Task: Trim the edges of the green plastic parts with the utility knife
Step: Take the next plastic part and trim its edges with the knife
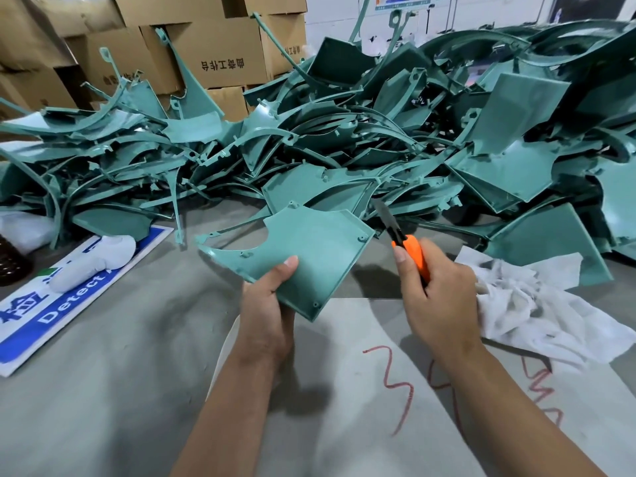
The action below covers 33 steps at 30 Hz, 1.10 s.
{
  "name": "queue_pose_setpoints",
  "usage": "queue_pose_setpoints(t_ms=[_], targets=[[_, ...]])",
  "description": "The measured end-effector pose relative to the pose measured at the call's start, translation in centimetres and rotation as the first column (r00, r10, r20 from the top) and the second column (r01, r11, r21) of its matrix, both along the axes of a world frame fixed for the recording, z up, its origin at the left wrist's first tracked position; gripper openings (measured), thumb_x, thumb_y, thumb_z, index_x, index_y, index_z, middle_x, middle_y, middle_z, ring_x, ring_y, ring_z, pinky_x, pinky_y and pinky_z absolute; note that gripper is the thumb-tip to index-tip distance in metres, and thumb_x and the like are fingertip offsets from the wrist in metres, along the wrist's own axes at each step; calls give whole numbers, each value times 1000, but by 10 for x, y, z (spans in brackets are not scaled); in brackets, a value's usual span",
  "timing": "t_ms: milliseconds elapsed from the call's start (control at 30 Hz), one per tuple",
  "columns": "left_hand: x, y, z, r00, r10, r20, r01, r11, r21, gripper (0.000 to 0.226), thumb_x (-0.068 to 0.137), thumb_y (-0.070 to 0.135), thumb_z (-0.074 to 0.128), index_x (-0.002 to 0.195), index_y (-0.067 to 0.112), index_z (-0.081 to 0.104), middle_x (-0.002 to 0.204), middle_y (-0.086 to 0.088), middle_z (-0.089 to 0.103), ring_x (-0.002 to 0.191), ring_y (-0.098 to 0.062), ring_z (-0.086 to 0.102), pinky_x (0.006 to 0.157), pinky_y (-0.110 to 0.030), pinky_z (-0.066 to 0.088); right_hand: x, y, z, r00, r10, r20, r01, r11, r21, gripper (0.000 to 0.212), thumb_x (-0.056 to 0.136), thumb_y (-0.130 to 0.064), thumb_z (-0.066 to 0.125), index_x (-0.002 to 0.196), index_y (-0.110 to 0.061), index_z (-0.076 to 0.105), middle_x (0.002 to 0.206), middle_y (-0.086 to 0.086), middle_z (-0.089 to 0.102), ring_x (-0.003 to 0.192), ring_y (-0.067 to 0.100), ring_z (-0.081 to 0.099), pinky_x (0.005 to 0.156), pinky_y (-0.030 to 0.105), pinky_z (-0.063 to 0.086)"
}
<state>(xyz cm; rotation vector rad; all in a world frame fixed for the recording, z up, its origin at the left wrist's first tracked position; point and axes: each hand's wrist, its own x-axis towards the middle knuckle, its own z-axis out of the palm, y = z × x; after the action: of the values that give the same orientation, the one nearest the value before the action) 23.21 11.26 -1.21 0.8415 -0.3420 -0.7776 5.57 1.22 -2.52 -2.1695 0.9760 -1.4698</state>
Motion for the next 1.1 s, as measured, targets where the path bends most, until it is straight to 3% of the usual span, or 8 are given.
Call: queue_pose_setpoints(t_ms=[233, 400, 533, 600, 667, 800, 967, 1100], targets=[[0, -3, -2, 998, 64, 29, -64, 998, 11, 40, 90, -5, 62, 127, 10, 64, 116, -4, 76, 107, -20, 73, 91, -37, 59, 4, 6, -1, 997, 9, -72, -11, 1000, -25, 36, 106, -43, 50, 78, -23, 40, 52, -8, 38, 47, 12, 43, 50, 32, 29], [-3, -12, -1, 997, 63, -45, -64, 997, -30, 31, 98, -1, 52, 120, 17, 64, 109, -2, 78, 101, -17, 74, 91, -37, 58, 6, 13, 0, 991, 130, -34, -129, 991, 21, 7, 107, -25, 54, 102, -26, 50, 57, -13, 47, 53, 10, 54, 48, 15, 32], [-4, -10, 5, 987, -81, -137, 72, 995, -74, 51, 92, 26, 55, 141, 11, 55, 134, -10, 68, 124, -24, 65, 98, -41, 56, 13, 21, -1, 976, 167, -140, -168, 986, 1, 8, 106, -32, 56, 108, -27, 50, 62, -9, 55, 53, 13, 53, 53, 40, 45], [0, -5, 5, 965, -179, -191, 166, 982, -85, 51, 93, 30, 56, 139, 9, 57, 134, -12, 68, 124, -26, 65, 100, -43, 56, 14, 23, 0, 983, 168, -77, -163, 985, 61, 17, 102, -43, 60, 107, -30, 50, 67, -8, 61, 56, 12, 57, 56, 37, 48], [2, -2, 5, 927, -287, -241, 259, 955, -142, 51, 96, 30, 55, 141, 7, 56, 139, -15, 64, 129, -31, 61, 108, -48, 50, 15, 22, 4, 975, 209, 78, -221, 950, 220, 25, 95, -47, 72, 102, -33, 52, 68, -11, 63, 54, 8, 57, 53, 22, 45], [-7, -3, 8, 871, -416, -263, 374, 907, -195, 56, 101, 34, 47, 149, 4, 46, 150, -18, 53, 140, -35, 50, 117, -50, 35, 16, 17, 8, 787, 326, 525, -603, 587, 540, 28, 89, -32, 82, 94, -17, 59, 51, -4, 52, 38, 16, 41, 40, 24, 37], [-10, -2, 4, 849, -523, -74, 496, 837, -231, 79, 92, 29, 70, 156, 3, 33, 156, -23, 42, 144, -43, 41, 119, -53, 35, 20, 15, 9, 744, 285, 604, -660, 457, 597, 17, 97, -9, 72, 88, -8, 57, 48, 7, 49, 35, 17, 37, 38, 22, 33], [-1, 2, -4, 862, -498, -95, 472, 856, -209, 80, 57, 13, 99, 127, -6, 67, 134, -26, 63, 127, -38, 60, 114, -53, 42, 16, 10, 12, 658, 136, 740, -710, 438, 551, 10, 98, -13, 68, 93, -12, 59, 55, 7, 47, 36, 16, 39, 37, 22, 32]])
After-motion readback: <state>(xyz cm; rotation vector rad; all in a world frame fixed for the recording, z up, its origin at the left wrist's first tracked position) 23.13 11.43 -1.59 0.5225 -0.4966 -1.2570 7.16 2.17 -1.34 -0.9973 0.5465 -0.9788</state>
